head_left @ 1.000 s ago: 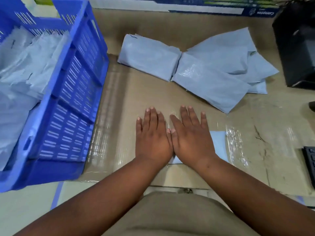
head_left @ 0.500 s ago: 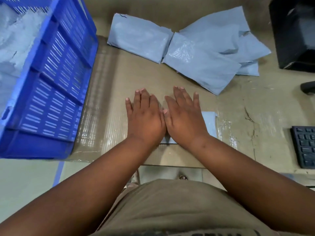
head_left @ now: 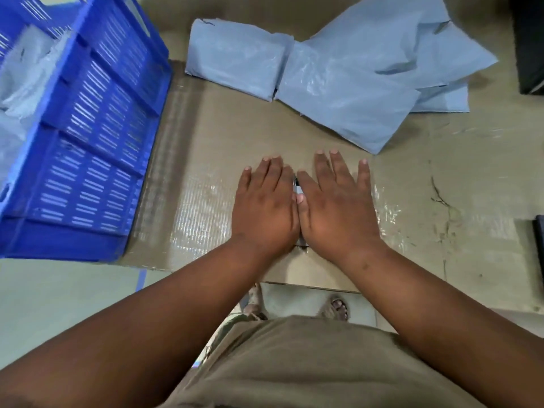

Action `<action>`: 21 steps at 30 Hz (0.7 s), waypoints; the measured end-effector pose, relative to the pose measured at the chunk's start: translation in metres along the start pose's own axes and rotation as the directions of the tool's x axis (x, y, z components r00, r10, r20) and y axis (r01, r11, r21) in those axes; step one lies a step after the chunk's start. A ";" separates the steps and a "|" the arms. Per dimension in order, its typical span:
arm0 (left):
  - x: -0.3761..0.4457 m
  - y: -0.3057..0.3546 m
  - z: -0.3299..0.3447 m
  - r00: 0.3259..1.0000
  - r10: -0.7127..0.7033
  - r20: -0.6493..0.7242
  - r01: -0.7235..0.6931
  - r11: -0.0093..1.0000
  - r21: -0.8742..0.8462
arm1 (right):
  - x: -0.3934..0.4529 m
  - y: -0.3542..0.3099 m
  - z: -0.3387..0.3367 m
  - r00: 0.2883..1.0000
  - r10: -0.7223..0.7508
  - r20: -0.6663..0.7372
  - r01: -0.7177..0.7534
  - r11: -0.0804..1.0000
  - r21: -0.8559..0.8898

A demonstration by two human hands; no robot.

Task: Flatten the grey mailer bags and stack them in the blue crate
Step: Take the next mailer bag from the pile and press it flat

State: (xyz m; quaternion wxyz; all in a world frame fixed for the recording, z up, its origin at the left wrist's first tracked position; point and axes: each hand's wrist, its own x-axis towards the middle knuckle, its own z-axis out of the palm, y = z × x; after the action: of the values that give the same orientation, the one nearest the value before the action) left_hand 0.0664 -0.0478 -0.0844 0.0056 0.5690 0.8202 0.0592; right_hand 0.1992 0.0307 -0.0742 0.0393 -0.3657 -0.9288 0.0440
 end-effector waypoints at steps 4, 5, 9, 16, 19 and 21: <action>0.000 0.001 0.000 1.000 -0.001 0.014 0.001 1.000 0.016 | 0.001 0.005 0.007 0.999 -0.010 -0.031 0.012 0.997 0.072; 0.000 0.001 0.000 1.000 0.000 0.013 0.000 1.000 0.012 | 0.001 0.006 0.009 0.999 -0.008 -0.039 0.011 0.996 0.092; -0.001 -0.001 0.001 0.999 0.034 0.016 -0.033 0.999 -0.014 | -0.002 0.011 0.012 0.998 -0.006 -0.070 0.018 0.985 0.173; -0.003 -0.001 -0.003 0.998 0.045 0.040 -0.043 0.997 -0.060 | -0.006 0.011 0.010 0.996 0.028 -0.083 -0.009 0.975 0.223; -0.006 -0.005 -0.004 0.997 0.074 0.036 -0.071 0.994 -0.080 | -0.009 0.007 0.009 0.996 0.051 -0.068 -0.038 0.982 0.185; -0.008 -0.009 -0.005 0.994 0.105 0.020 -0.102 0.989 -0.109 | -0.010 0.005 0.005 0.998 0.053 -0.045 -0.047 0.990 0.134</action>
State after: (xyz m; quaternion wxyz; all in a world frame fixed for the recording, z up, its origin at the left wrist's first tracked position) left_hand 0.0605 -0.0585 -0.0803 0.0438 0.6102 0.7851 0.0965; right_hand 0.2093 0.0271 -0.0804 0.0850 -0.3864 -0.9132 0.0980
